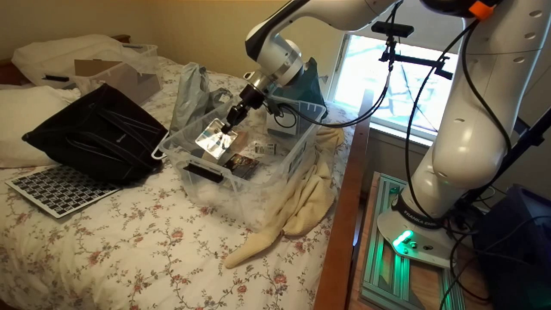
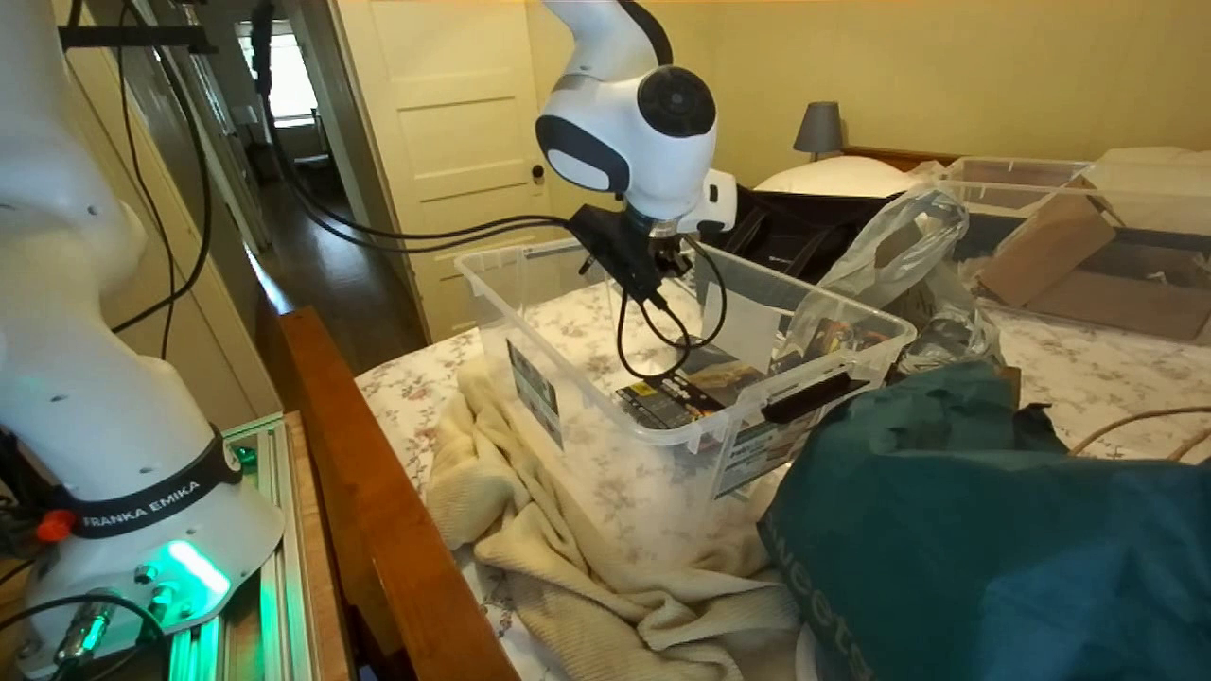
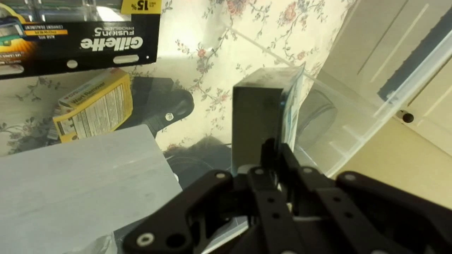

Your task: Take the grey box out of the container.

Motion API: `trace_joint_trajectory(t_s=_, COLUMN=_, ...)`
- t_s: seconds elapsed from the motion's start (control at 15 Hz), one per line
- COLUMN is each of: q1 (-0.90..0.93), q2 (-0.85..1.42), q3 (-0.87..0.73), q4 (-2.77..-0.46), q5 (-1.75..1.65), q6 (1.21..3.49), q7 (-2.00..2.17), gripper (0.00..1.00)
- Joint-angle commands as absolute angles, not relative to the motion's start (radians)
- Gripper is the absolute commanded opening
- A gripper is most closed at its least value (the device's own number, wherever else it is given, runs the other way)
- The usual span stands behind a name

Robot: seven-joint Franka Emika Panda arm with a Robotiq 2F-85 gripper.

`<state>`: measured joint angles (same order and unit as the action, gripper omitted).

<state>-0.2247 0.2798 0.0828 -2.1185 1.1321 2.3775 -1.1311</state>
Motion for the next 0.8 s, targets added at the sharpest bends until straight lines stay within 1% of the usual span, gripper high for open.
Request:
trace_joint_trajectory(t_s=0.0, q1=-0.193, q2=0.227, q3=0.042, q4=-2.145, q5=1.193, q6=2.343, q7=-1.211, gripper=0.02)
trace_joint_trajectory(t_s=0.73, q1=-0.167, q2=0.236, q3=0.001, q4=-2.059, q5=1.247, q6=2.219, q7=-1.294, gripper=0.02)
